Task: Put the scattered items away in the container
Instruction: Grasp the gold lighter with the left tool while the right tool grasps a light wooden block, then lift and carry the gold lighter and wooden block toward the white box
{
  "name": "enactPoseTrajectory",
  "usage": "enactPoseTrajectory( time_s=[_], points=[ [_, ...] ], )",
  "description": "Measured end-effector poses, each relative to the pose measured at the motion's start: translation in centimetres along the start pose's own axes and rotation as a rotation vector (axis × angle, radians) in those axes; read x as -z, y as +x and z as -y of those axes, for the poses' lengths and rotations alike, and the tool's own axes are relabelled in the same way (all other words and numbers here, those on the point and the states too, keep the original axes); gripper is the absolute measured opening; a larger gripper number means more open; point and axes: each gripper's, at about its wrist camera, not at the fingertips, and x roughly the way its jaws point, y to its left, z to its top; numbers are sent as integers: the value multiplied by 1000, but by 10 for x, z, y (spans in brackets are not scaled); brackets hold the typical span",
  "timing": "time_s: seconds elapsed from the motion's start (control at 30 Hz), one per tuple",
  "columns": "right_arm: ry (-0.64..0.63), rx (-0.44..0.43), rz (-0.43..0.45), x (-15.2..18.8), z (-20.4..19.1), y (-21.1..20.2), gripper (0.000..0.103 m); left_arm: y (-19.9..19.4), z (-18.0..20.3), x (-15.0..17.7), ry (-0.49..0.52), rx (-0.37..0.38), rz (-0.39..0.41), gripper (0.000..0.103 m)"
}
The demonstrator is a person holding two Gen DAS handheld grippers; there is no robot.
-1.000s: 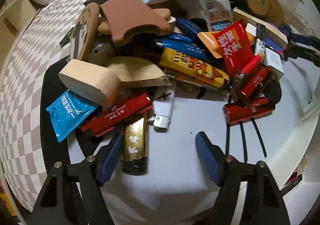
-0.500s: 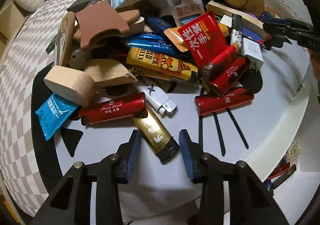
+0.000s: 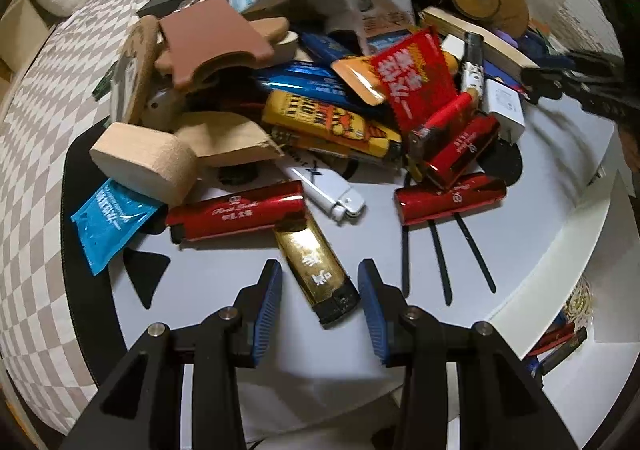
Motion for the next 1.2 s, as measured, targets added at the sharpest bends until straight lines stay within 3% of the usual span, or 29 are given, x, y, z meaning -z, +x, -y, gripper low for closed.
enactPoseTrajectory(
  time_s=[0.27, 0.4, 0.53, 0.67, 0.87, 0.97, 1.1, 1.2],
  points=[
    [20, -6, -43, 13, 0, -12, 33, -7, 2, 3, -4, -11, -4, 39],
    [25, -20, -82, 24, 1, -19, 33, -9, 0, 6, 3, -8, -16, 28],
    [27, -33, -104, 32, 3, -24, 33, -5, -7, 10, 40, 12, -34, 28],
    [44, -38, -111, 28, 3, -17, 33, -3, -9, 9, 93, 37, -44, 28],
    [36, -28, -104, 15, -4, -5, 34, -1, -6, 9, 90, 31, -40, 28],
    [57, -31, -106, 10, -2, 2, 34, 0, -2, 5, 93, 4, -27, 30],
    [77, -31, -118, 6, 1, 11, 34, 5, 3, -1, 94, -12, -15, 46],
    [85, -45, -120, 5, 0, 14, 34, 7, 5, -4, 82, -16, -10, 46]
  ],
)
